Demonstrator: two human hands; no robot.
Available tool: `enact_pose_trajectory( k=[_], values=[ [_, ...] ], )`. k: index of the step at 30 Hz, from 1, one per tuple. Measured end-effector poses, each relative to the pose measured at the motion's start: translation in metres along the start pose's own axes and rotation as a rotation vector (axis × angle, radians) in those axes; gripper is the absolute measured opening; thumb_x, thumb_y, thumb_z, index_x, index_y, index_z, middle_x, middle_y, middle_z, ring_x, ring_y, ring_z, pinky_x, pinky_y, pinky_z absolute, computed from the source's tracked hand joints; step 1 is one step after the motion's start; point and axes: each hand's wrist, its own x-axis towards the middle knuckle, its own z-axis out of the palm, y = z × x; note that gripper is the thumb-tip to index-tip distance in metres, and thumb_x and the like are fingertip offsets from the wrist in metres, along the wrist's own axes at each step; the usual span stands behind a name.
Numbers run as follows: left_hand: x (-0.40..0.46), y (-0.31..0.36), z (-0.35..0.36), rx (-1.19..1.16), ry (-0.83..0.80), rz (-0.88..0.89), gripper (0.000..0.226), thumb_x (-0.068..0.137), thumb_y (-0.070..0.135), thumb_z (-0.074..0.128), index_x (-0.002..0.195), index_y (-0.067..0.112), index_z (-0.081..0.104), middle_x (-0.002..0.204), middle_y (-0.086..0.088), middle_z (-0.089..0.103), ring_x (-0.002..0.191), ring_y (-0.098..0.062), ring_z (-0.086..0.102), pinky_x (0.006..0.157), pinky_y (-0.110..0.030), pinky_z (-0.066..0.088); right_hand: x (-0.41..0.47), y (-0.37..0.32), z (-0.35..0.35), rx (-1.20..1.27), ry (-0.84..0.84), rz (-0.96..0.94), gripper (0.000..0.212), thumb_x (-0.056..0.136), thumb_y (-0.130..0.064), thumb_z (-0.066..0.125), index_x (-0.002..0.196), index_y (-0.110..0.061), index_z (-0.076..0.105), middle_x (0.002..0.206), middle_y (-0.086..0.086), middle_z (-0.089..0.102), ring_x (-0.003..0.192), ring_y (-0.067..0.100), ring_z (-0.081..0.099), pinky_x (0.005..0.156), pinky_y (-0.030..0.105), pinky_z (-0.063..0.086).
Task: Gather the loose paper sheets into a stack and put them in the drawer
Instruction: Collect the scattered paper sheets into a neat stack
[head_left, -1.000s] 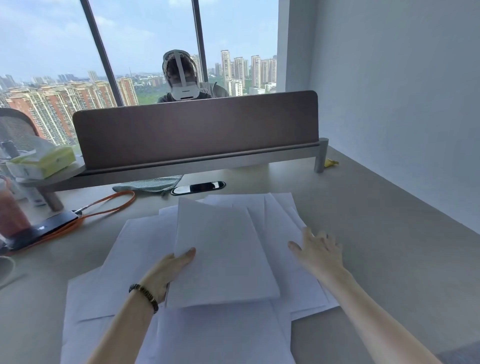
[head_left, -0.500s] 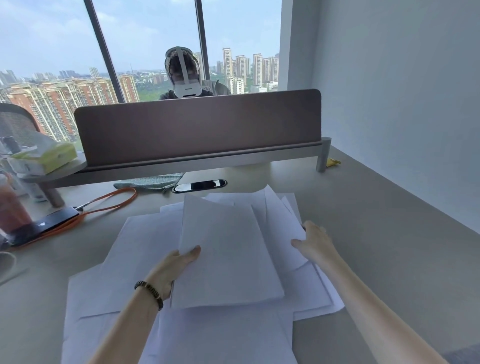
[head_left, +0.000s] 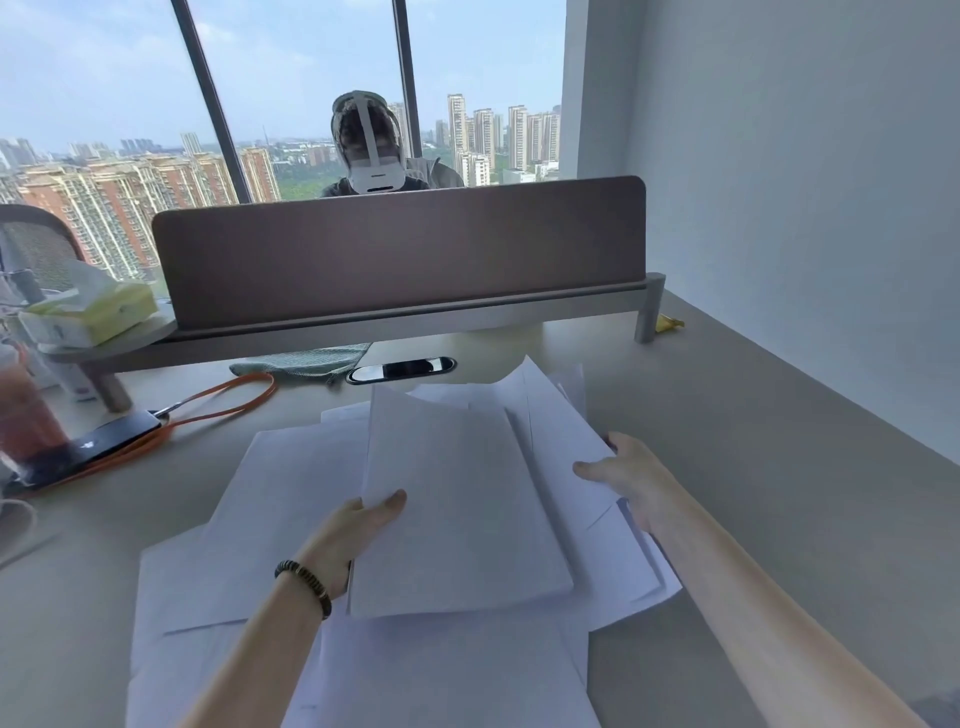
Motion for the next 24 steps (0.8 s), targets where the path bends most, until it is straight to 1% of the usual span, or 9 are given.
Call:
enact_pose_trajectory(
  k=[3, 5, 9, 11, 14, 16, 19, 21, 24],
  values=[
    [0.0, 0.0, -0.001, -0.002, 0.0, 0.008, 0.027, 0.093, 0.024, 0.066, 0.106, 0.001, 0.069, 0.08, -0.01, 0.079, 0.067, -0.025, 0.075, 0.057, -0.032, 0.06, 0.0, 0.002, -0.001, -0.028, 0.011, -0.022, 0.026, 0.08, -0.001, 0.076, 0.103, -0.003, 0.064, 0.101, 0.016, 0.074, 0.09, 0.033, 0.072, 0.081, 0.04, 0.057],
    [-0.002, 0.002, -0.001, -0.017, -0.005, 0.003, 0.026, 0.094, 0.024, 0.065, 0.106, 0.001, 0.069, 0.082, -0.011, 0.079, 0.068, -0.026, 0.075, 0.058, -0.033, 0.06, 0.001, 0.006, -0.001, -0.079, 0.022, -0.036, 0.026, 0.078, -0.006, 0.077, 0.1, -0.008, 0.063, 0.098, 0.013, 0.073, 0.09, 0.033, 0.072, 0.081, 0.043, 0.058],
    [-0.005, 0.005, -0.003, -0.05, -0.002, 0.002, 0.028, 0.093, 0.025, 0.065, 0.108, 0.002, 0.068, 0.096, -0.017, 0.076, 0.08, -0.032, 0.073, 0.063, -0.037, 0.06, 0.001, 0.01, -0.002, -0.107, 0.125, -0.062, 0.025, 0.073, -0.006, 0.077, 0.089, -0.016, 0.06, 0.095, 0.009, 0.07, 0.082, 0.029, 0.07, 0.069, 0.035, 0.055],
    [-0.006, 0.006, -0.004, -0.057, -0.001, 0.012, 0.026, 0.093, 0.025, 0.065, 0.107, 0.003, 0.069, 0.091, -0.015, 0.077, 0.079, -0.032, 0.073, 0.064, -0.037, 0.06, 0.002, 0.011, -0.007, -0.11, 0.141, -0.057, 0.021, 0.073, -0.007, 0.076, 0.09, -0.015, 0.067, 0.094, 0.009, 0.074, 0.083, 0.03, 0.072, 0.074, 0.038, 0.059],
    [-0.008, 0.007, -0.005, -0.069, -0.004, 0.019, 0.02, 0.095, 0.023, 0.063, 0.102, 0.004, 0.069, 0.077, -0.009, 0.078, 0.07, -0.027, 0.073, 0.058, -0.035, 0.061, 0.004, 0.016, -0.016, -0.119, 0.106, -0.059, 0.017, 0.071, -0.016, 0.075, 0.087, -0.011, 0.076, 0.088, 0.01, 0.078, 0.081, 0.029, 0.075, 0.084, 0.051, 0.06],
    [-0.009, 0.007, -0.004, -0.073, -0.004, 0.017, 0.02, 0.095, 0.022, 0.063, 0.101, 0.004, 0.069, 0.077, -0.009, 0.078, 0.066, -0.025, 0.074, 0.055, -0.034, 0.061, 0.0, 0.016, -0.018, -0.139, 0.099, -0.073, 0.02, 0.074, -0.021, 0.075, 0.091, -0.012, 0.076, 0.091, 0.009, 0.078, 0.085, 0.028, 0.075, 0.086, 0.049, 0.06],
    [-0.009, 0.006, -0.003, -0.072, -0.002, 0.019, 0.024, 0.094, 0.023, 0.064, 0.106, 0.003, 0.069, 0.084, -0.012, 0.078, 0.076, -0.03, 0.073, 0.061, -0.036, 0.061, -0.009, 0.011, -0.018, -0.271, 0.083, -0.131, 0.017, 0.089, -0.02, 0.068, 0.105, -0.014, 0.069, 0.104, 0.005, 0.07, 0.094, 0.023, 0.065, 0.081, 0.032, 0.051],
    [-0.009, 0.006, -0.002, -0.069, 0.0, 0.016, 0.025, 0.093, 0.024, 0.066, 0.107, 0.003, 0.069, 0.088, -0.014, 0.078, 0.079, -0.032, 0.073, 0.064, -0.038, 0.061, -0.01, 0.012, -0.019, -0.394, 0.1, -0.149, 0.024, 0.093, -0.022, 0.063, 0.113, -0.008, 0.062, 0.108, 0.007, 0.061, 0.099, 0.024, 0.057, 0.079, 0.03, 0.043],
    [-0.011, 0.005, -0.001, -0.061, 0.003, 0.006, 0.026, 0.093, 0.024, 0.066, 0.107, 0.002, 0.069, 0.086, -0.014, 0.078, 0.076, -0.031, 0.073, 0.062, -0.037, 0.061, -0.011, 0.012, -0.019, -0.553, 0.151, -0.171, 0.029, 0.094, -0.024, 0.059, 0.114, -0.004, 0.059, 0.112, 0.014, 0.062, 0.105, 0.032, 0.058, 0.079, 0.034, 0.043]
  ],
)
